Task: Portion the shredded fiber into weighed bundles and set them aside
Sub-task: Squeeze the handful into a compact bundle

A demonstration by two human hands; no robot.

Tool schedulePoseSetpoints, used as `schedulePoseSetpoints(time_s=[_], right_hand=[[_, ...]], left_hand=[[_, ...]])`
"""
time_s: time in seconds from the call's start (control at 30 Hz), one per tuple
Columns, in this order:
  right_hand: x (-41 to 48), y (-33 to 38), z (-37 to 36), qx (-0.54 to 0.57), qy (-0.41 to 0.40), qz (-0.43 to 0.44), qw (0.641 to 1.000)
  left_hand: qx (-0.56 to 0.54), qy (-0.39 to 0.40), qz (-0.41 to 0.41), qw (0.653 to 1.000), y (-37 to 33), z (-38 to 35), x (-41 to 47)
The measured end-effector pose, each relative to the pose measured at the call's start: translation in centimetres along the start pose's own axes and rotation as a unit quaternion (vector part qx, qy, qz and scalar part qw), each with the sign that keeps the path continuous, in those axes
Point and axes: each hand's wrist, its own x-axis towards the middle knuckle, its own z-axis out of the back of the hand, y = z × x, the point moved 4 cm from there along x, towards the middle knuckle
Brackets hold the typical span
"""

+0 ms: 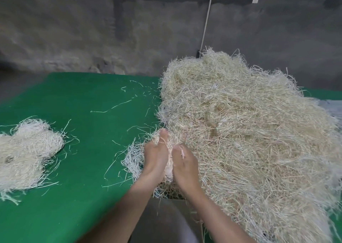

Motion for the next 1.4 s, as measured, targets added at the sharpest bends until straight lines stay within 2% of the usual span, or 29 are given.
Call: schedulePoseSetpoints(time_s=[0.1,0.17,0.23,0.3,0.37,0.43,0.53,0.6,0.63,0.7,0.73,0.87,0.9,0.93,0.97,1.0,1.03,1.1,1.17,1.23,1.27,1.33,1.4], right_hand=[[0.0,0.2,0.4,0.076,-0.002,-0.051,0.996],[-1.6,1.1,-1.6,0.135,0.062,-0.06,0.987],[-2.5,2.4,-2.8,0.105,0.114,-0.017,0.988],[-0.9,2.5,-1.8,0.078,0.121,-0.018,0.989],[1.4,1.4,0.2,0.12,0.096,-0.06,0.986],[0.9,0.7,0.2,0.166,0.111,-0.067,0.978],[-2.7,0.6,-2.4,0.314,0.136,-0.142,0.929],[-2.4,0.4,-2.4,0.381,0.101,-0.208,0.895],[-1.4,0.1,-2.1,0.42,0.078,-0.256,0.867],[0.4,0.1,-1.3,0.512,0.045,-0.338,0.789],[1.1,0.3,-0.8,0.525,0.023,-0.354,0.774],[2.6,0.7,0.2,0.495,-0.065,-0.335,0.799],[2.6,0.6,0.1,0.457,-0.077,-0.314,0.829],[2.2,0.5,0.0,0.385,-0.085,-0.272,0.878],[1.6,0.7,-0.2,0.285,-0.086,-0.206,0.932],[0.8,0.9,-0.6,0.192,-0.071,-0.128,0.97],[0.0,1.1,-1.0,0.119,-0.048,-0.053,0.99],[-0.8,1.4,-1.1,0.056,-0.02,0.033,0.998],[-0.6,1.5,-0.9,0.076,0.013,0.046,0.996],[-0.8,1.9,-1.1,0.085,0.053,0.028,0.995],[-1.0,1.8,-1.3,0.095,0.048,0.013,0.994],[-0.9,1.4,-1.0,0.118,-0.013,-0.006,0.993],[-0.3,0.6,-0.7,0.178,-0.075,-0.046,0.98]], left_hand=[[0.036,0.03,0.052,0.998,0.4,-0.5,-0.6],[-0.039,0.037,0.073,0.996,0.5,-0.1,0.5],[-0.124,0.042,0.094,0.987,0.8,0.2,0.9],[-0.039,0.061,0.09,0.993,1.6,-0.4,-0.2],[0.058,0.064,0.077,0.993,2.3,-0.7,-1.2],[0.128,0.042,0.012,0.991,1.3,-0.4,-0.9],[0.175,0.022,-0.103,0.979,-1.5,0.5,1.3],[0.145,0.024,-0.116,0.982,-1.8,0.6,1.8],[0.089,0.032,-0.104,0.99,-1.6,0.5,1.5],[-0.096,0.041,-0.05,0.993,-0.4,0.9,0.9],[-0.168,0.048,-0.022,0.984,0.3,1.2,0.5],[-0.304,0.131,0.125,0.936,3.9,1.2,-1.7],[-0.328,0.155,0.155,0.919,4.0,0.8,-2.4],[-0.337,0.166,0.169,0.911,3.9,0.4,-3.0],[-0.307,0.17,0.155,0.923,3.4,0.2,-3.4],[-0.268,0.166,0.137,0.939,3.1,0.0,-3.1],[-0.215,0.102,0.113,0.965,3.3,0.3,-2.1],[-0.163,-0.031,0.071,0.984,2.7,1.8,-0.7],[-0.095,-0.059,0.044,0.993,1.8,2.1,-0.3],[-0.049,-0.026,-0.023,0.998,1.2,1.6,-0.3],[-0.046,-0.017,-0.032,0.998,1.0,1.3,-0.2],[-0.083,0.006,-0.015,0.996,1.2,1.4,-0.1],[-0.17,0.066,0.028,0.983,2.2,1.9,-0.8]])
